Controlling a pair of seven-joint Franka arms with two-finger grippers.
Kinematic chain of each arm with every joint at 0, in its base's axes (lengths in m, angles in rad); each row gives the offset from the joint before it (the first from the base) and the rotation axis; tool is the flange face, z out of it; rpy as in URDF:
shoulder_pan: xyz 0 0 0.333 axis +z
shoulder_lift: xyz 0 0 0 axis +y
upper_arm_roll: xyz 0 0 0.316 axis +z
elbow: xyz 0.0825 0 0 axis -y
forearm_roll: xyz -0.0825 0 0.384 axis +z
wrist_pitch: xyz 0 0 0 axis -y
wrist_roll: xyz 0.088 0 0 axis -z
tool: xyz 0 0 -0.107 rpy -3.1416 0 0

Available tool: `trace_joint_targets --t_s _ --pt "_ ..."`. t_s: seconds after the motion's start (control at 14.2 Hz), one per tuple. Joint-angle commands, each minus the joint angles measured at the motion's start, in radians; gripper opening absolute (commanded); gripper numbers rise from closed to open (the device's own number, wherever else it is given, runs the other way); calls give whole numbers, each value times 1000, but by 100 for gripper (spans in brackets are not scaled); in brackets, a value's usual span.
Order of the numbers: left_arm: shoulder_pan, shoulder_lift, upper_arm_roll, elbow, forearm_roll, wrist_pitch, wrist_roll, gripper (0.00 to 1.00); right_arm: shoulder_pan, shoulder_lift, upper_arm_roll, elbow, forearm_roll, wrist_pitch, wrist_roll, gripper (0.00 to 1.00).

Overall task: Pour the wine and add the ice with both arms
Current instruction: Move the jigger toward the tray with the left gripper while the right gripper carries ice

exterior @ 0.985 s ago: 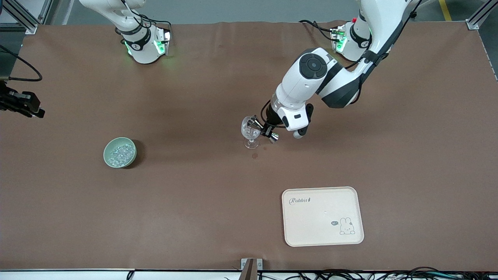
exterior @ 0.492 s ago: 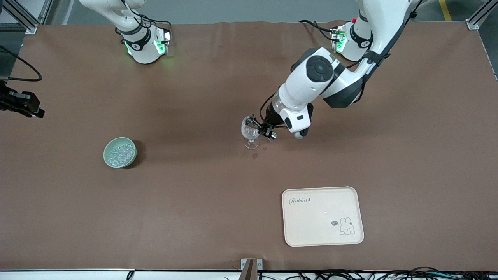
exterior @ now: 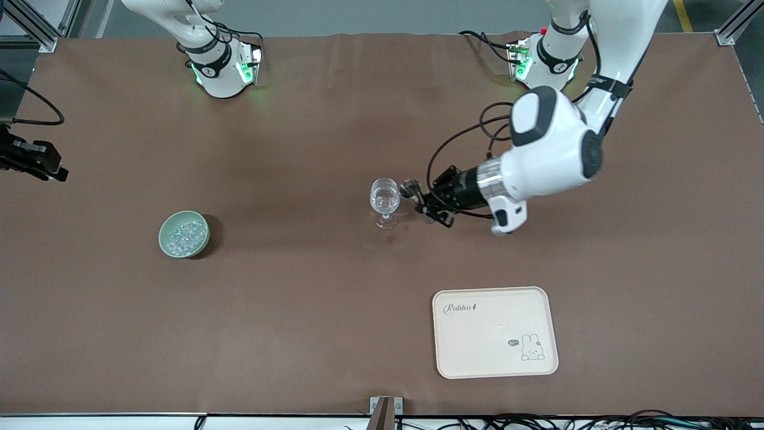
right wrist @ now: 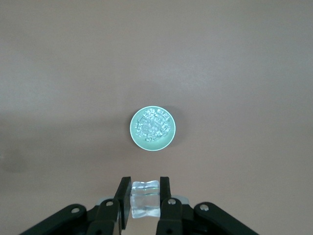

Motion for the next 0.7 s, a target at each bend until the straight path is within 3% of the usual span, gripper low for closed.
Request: trace_joint_targets --t_s 0.0,0.21,0.35,0.49,0.63 --pt "-12 60 88 79 -159 -18 78 1 -6 -28 5 -26 6 11 7 1" --pt "-14 155 191 156 -232 -12 114 1 -3 -26 7 -26 6 11 9 1" --pt "-8 221 216 231 -246 -9 109 1 0 -28 7 -26 6 14 10 1" --pt "-9 293 298 291 -261 -6 137 1 0 -26 7 -26 6 12 10 1" --pt "2 375 312 340 -302 -2 167 1 6 -26 11 -26 8 5 12 1"
